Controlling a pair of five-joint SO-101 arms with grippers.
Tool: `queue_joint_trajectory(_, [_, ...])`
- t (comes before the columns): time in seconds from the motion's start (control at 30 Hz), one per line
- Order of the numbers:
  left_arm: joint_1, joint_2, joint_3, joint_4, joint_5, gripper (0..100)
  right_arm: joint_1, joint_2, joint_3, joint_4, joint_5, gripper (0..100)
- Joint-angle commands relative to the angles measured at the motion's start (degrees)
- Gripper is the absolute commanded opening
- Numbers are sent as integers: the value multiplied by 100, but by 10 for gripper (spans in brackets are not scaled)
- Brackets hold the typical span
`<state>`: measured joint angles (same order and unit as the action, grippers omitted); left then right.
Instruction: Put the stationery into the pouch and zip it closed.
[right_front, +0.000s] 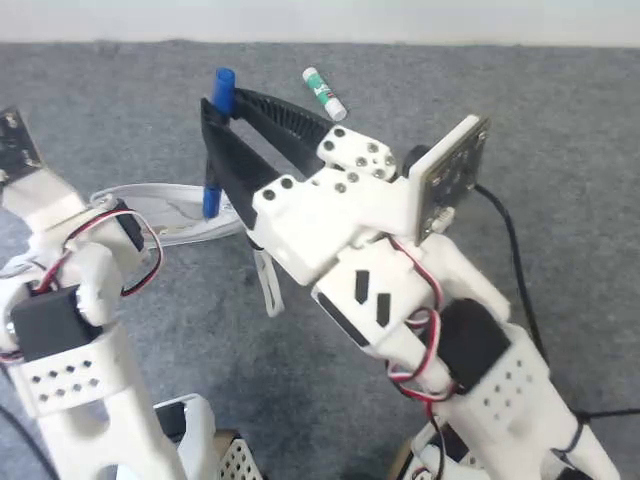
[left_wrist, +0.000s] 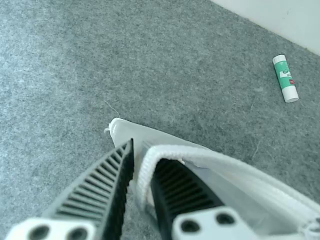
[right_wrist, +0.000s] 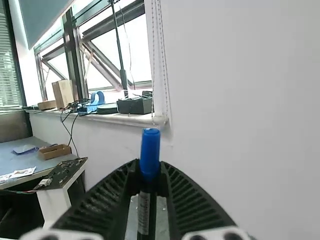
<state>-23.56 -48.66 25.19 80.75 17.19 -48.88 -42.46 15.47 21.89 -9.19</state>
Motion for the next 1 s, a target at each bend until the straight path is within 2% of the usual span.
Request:
queue_joint_trajectory(0.0, [35, -35, -66, -193, -53, 11, -48, -110, 167, -620, -35, 6])
queue_joint_trajectory(0.47, [35, -35, -66, -202, -53, 11, -48, -101, 1380, -1789, -26, 6])
queue_joint_trajectory(0.97, [35, -35, -66, -202, -53, 11, -251, -101, 2242, -1833, -26, 6])
